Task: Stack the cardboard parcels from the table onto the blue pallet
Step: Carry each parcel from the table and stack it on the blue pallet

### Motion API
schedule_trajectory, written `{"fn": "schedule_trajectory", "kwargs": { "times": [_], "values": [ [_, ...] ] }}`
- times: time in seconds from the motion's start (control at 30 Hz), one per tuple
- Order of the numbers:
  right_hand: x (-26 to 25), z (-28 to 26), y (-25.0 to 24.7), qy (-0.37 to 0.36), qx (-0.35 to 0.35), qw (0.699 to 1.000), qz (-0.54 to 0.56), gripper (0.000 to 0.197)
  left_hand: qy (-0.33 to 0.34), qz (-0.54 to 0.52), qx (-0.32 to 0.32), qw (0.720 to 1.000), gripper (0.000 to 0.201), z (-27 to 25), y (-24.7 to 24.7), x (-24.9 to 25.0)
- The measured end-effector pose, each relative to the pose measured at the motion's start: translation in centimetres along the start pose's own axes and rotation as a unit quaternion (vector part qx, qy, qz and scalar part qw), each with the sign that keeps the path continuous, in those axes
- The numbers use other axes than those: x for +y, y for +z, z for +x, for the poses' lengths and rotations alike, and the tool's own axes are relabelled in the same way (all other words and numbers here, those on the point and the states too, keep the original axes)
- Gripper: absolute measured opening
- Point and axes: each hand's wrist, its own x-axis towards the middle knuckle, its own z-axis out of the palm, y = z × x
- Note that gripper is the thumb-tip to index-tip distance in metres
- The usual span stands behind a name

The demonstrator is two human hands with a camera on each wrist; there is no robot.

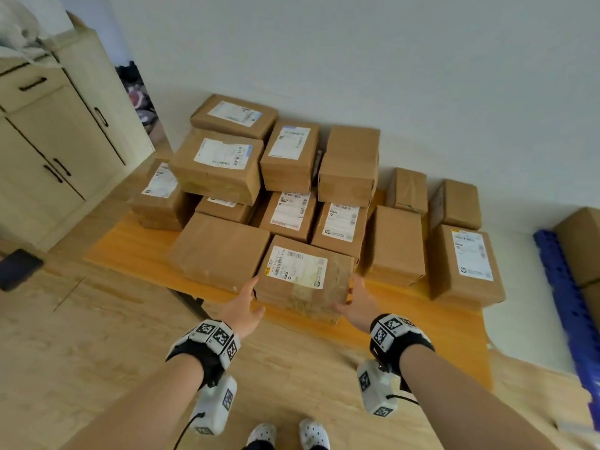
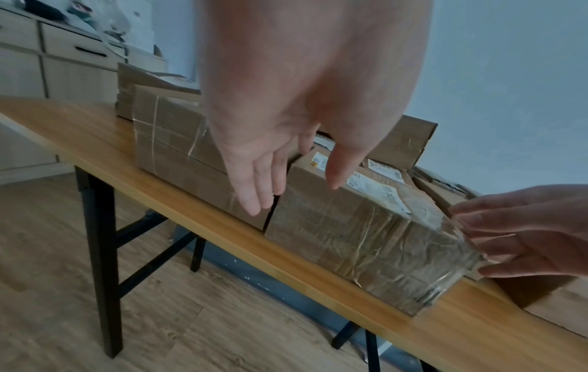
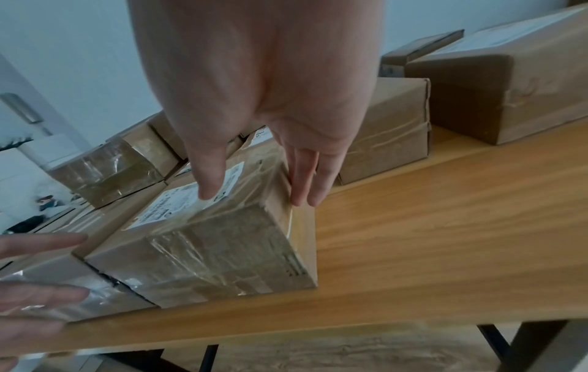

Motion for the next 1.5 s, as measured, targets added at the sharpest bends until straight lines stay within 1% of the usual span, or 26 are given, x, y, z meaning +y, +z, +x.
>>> {"fn": "schedule_trajectory", "kwargs": {
  "times": [0.07,0.23,0.4,0.5,0.6,0.7,0.8,0.9,0.97,1.07,1.17,1.23,1.37,1.43,1.5],
  "values": [
    [-0.1,-0.2,0.5,0.013,0.009,1.0,0.023,0.098,0.02,0.017,-0.015,1.0,0.075,0.6,0.0,-0.5],
    [0.1,0.0,1.4,0.045,0.026,0.998,0.036,0.083,0.045,0.03,-0.035,0.998,0.076,1.6,0.0,-1.0],
    [0.3,1.0,2.0,0.098,0.067,0.989,0.091,0.074,0.054,0.012,-0.042,0.998,0.078,2.1,0.0,-0.9],
    [0.4,1.2,2.4,0.1,0.073,0.989,0.078,0.071,0.048,0.01,-0.037,0.998,0.081,2.2,0.1,-0.7],
    [0.8,1.2,2.6,0.104,0.068,0.989,0.081,0.072,0.031,0.016,-0.041,0.999,0.084,2.2,0.0,-0.3],
    [1.0,1.2,2.7,0.108,0.072,0.988,0.083,0.073,0.03,-0.009,-0.044,0.999,0.084,1.8,0.0,0.1],
    [1.1,1.3,2.8,0.112,0.078,0.987,0.09,0.075,0.025,-0.048,-0.029,0.998,0.078,1.6,-0.2,0.4],
    [1.3,1.1,2.6,0.118,0.085,0.984,0.099,0.076,0.019,-0.062,-0.019,0.998,0.069,1.5,-0.4,0.6],
    [1.7,0.9,2.4,0.122,0.09,0.984,0.097,0.075,0.028,-0.044,-0.01,0.999,0.062,1.2,0.0,0.6],
    [2.1,0.4,2.1,0.131,0.101,0.981,0.103,0.072,0.046,-0.003,0.02,0.999,0.049,0.7,0.4,0.7],
    [2.6,0.0,1.9,0.136,0.112,0.98,0.094,0.072,0.049,0.012,0.036,0.998,0.037,1.1,0.6,0.4],
    [2.8,-0.2,1.8,0.139,0.115,0.98,0.084,0.071,0.045,0.001,0.018,0.999,0.041,1.5,0.7,0.3],
    [2.9,-0.5,1.8,0.147,0.113,0.978,0.092,0.07,0.036,-0.039,-0.051,0.997,0.063,2.4,0.8,0.6],
    [2.9,-0.6,1.8,0.152,0.105,0.977,0.108,0.069,0.035,-0.069,-0.069,0.995,0.07,3.1,0.9,0.5],
    [3.0,-0.7,2.0,0.154,0.099,0.975,0.124,0.068,0.03,-0.106,-0.077,0.991,0.073,3.7,1.2,0.2]
  ]
}}
